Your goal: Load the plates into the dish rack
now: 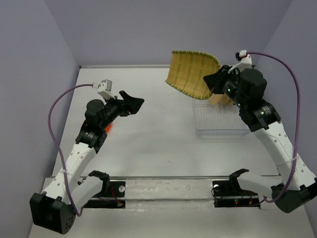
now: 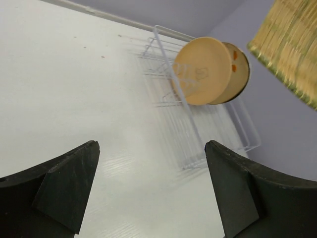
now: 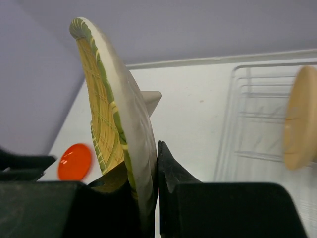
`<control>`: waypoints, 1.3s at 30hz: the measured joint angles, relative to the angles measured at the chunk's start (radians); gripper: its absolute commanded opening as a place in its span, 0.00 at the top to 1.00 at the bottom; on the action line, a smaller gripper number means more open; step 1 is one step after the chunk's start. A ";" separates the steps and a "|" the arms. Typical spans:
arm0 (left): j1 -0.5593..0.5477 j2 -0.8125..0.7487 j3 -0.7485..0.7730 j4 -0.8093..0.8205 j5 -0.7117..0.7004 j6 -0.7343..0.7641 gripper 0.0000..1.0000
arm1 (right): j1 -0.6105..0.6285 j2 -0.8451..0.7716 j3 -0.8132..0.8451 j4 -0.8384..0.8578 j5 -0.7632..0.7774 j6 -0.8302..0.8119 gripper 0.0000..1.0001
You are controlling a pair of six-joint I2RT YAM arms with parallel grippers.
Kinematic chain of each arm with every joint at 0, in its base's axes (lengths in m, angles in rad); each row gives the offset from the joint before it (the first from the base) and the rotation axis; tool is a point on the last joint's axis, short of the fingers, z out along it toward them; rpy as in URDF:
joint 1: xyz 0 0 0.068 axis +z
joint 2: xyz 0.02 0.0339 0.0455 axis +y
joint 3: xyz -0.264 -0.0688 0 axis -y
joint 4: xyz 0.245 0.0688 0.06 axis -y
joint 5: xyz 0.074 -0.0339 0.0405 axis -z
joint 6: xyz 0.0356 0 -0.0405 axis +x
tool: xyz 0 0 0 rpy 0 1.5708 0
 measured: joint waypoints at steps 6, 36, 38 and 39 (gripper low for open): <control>0.000 -0.103 0.000 -0.210 -0.137 0.161 0.01 | -0.001 0.171 0.296 -0.301 0.377 -0.130 0.93; -0.002 -0.269 -0.059 -0.368 -0.230 0.338 0.01 | -0.128 0.791 0.910 -0.945 0.594 -0.342 0.93; -0.002 -0.269 -0.059 -0.368 -0.224 0.338 0.01 | -0.132 0.814 0.912 -0.945 0.589 -0.343 0.93; -0.003 -0.269 -0.059 -0.368 -0.221 0.338 0.01 | -0.132 0.825 0.915 -0.946 0.585 -0.344 0.93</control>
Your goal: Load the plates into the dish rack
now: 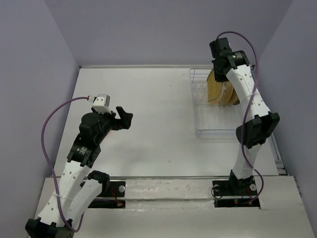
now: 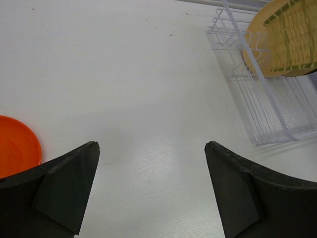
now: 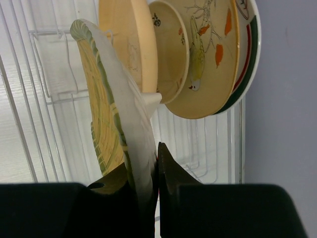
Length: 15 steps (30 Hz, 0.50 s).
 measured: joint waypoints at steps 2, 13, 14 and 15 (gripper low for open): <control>0.000 0.000 0.000 0.000 0.003 0.000 0.01 | 0.001 0.027 0.013 0.000 -0.009 -0.003 0.93; -0.010 -0.002 -0.006 0.000 0.010 0.000 0.01 | -0.006 0.130 0.067 0.004 -0.040 -0.016 0.93; -0.010 -0.002 -0.006 0.000 0.010 0.000 0.01 | -0.008 0.136 0.072 0.005 -0.040 -0.017 0.93; -0.011 -0.002 -0.006 0.000 0.010 0.000 0.01 | -0.013 0.145 0.077 0.007 -0.041 -0.017 0.93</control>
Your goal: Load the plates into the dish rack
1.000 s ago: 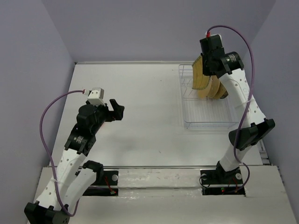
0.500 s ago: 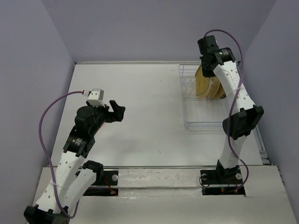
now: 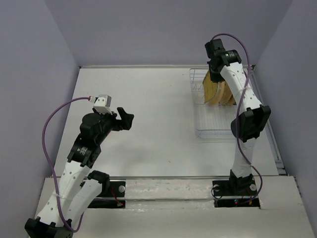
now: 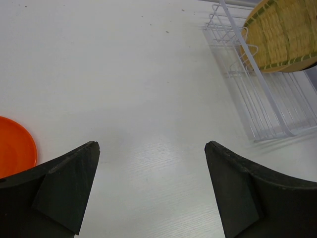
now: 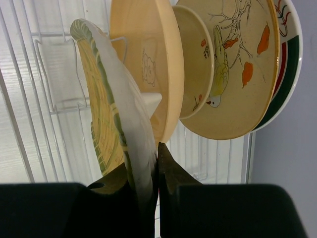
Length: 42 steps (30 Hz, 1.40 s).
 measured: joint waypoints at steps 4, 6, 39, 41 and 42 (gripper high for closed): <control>-0.001 0.001 0.000 0.000 0.000 0.000 0.01 | -0.007 0.031 0.006 0.000 -0.001 -0.004 0.93; -0.002 0.002 0.000 0.000 0.000 0.000 0.01 | -0.013 0.051 0.007 0.000 0.000 -0.005 0.93; -0.006 0.061 0.000 -0.001 -0.050 0.000 0.01 | -0.013 -0.093 -0.188 0.221 -0.135 -0.002 0.22; -0.007 0.060 0.000 -0.001 -0.052 0.000 0.01 | -0.006 -0.193 -0.259 0.265 -0.174 0.005 0.22; -0.007 0.060 0.000 -0.001 -0.053 0.000 0.01 | -0.005 -0.253 -0.298 0.289 -0.203 0.010 0.22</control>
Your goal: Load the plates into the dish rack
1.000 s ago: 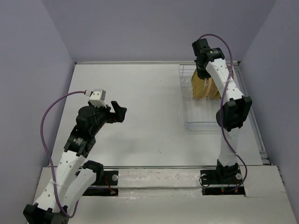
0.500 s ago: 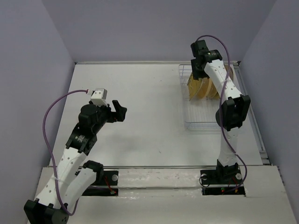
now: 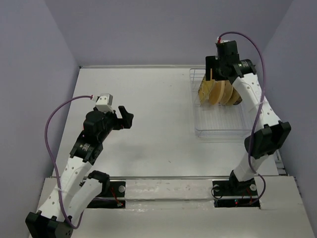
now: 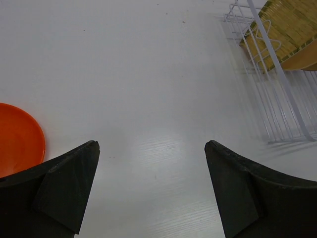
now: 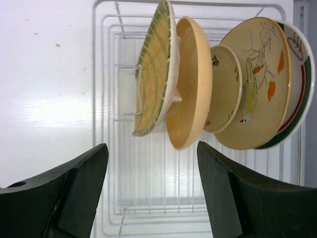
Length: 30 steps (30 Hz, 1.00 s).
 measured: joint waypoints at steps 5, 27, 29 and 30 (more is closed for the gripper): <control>0.000 -0.013 0.000 0.000 -0.004 -0.004 0.01 | 0.053 -0.268 -0.192 0.161 -0.108 0.037 0.24; 0.000 -0.339 0.387 0.071 -0.118 -0.078 0.01 | 0.706 0.220 -0.496 1.084 -0.396 0.587 0.42; 0.000 -0.341 0.374 0.062 -0.129 -0.069 0.01 | 0.720 0.324 -0.418 1.114 -0.409 0.633 0.43; 0.000 -0.341 0.364 0.047 -0.134 -0.064 0.01 | 0.724 0.378 -0.382 1.136 -0.415 0.656 0.43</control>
